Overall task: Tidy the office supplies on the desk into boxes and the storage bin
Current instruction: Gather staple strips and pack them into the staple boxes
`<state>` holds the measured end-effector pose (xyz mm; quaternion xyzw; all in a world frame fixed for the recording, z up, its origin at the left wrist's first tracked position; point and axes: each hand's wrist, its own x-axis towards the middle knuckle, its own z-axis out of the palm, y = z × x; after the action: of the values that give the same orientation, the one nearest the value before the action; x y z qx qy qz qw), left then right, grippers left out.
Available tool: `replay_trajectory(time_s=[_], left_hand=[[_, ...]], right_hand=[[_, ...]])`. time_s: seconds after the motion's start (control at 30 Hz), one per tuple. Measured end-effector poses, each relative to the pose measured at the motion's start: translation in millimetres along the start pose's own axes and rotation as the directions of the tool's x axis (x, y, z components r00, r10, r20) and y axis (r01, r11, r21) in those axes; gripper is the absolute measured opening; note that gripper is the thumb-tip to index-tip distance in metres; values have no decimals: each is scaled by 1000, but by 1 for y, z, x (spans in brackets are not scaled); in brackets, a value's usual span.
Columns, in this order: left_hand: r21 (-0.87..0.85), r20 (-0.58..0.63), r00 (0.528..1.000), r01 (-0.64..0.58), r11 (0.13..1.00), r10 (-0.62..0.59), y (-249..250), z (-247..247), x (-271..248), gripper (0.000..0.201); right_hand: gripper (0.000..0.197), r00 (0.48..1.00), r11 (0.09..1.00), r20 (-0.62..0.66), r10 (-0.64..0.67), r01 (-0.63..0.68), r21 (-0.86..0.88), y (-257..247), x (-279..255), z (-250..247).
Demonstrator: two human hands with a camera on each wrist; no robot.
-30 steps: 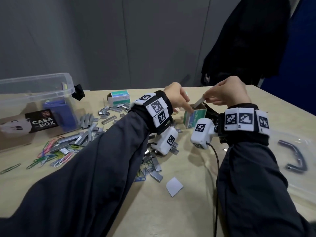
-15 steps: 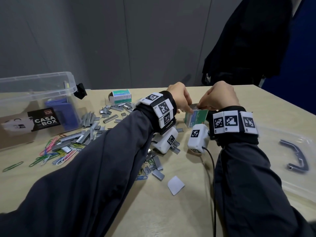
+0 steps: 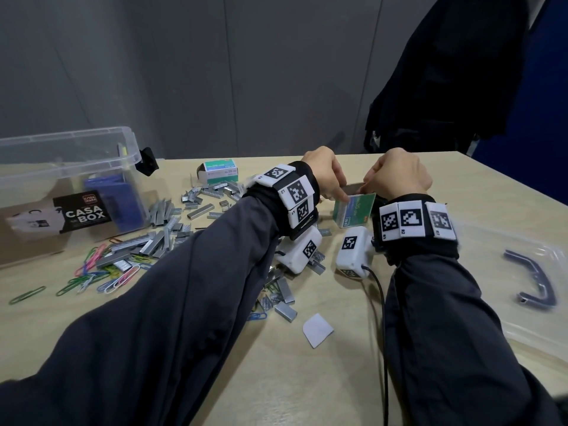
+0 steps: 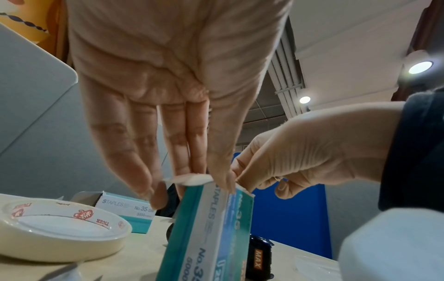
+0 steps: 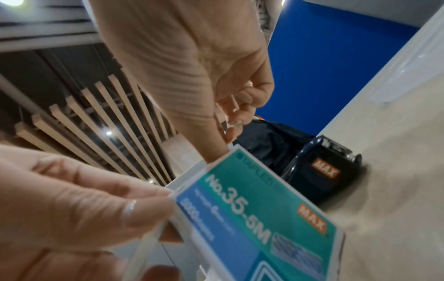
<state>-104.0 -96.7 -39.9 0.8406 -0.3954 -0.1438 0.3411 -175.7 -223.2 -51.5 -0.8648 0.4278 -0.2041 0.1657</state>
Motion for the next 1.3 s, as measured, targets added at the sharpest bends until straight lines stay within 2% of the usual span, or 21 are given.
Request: replay_trajectory(time_s=[0.2,0.37,0.47,0.57,0.63,0.67,0.73,0.8,0.83,0.87,0.97,1.1,1.2,1.3], left_hand=[[-29,59,997,-41,999,42,-8,-7,-8,35],[-49,78,993,-88,995,92,-23,-43,-35,39],[17,95,993,-75,997,73,-41,-74,-60,34],[88,102,995,-8,996,-1,-66,-100,-83,28],[169,103,992,51,984,-69,-84,-110,-93,20],[221,116,987,85,972,-113,-93,-112,-96,16],[327,169,965,136,935,-199,-107,-113,-100,10],[426,197,950,140,894,-243,-117,-112,-99,9],[455,190,950,137,880,-247,-120,-112,-98,8],[465,179,952,139,874,-247,-122,-112,-97,7],[459,148,957,158,874,-250,-125,-111,-91,14],[571,163,935,172,803,-316,-123,-100,-82,34],[646,118,939,175,743,-323,-119,-92,-78,40],[678,106,938,175,714,-331,-112,-88,-77,40]], right_hand=[[27,997,996,-12,-78,77,-36,-9,-4,0],[26,984,983,-14,-177,176,-58,-27,-15,-5],[15,964,965,-40,-262,261,-34,-40,-27,-8],[7,919,919,32,-393,393,21,-56,-43,-11],[11,855,874,183,-485,477,91,-68,-52,-11],[8,803,854,292,-520,502,138,-75,-57,-9],[9,634,816,534,-559,536,217,-88,-67,-5],[13,468,799,700,-540,546,252,-101,-74,4],[15,420,786,736,-531,568,243,-107,-77,9],[18,403,766,747,-529,606,215,-113,-77,15],[24,437,685,702,-563,722,99,-130,-78,28],[37,414,599,732,-541,800,-9,-144,-78,38],[37,408,576,765,-499,815,-59,-148,-76,43],[33,411,586,755,-511,809,-44,-149,-75,48]])
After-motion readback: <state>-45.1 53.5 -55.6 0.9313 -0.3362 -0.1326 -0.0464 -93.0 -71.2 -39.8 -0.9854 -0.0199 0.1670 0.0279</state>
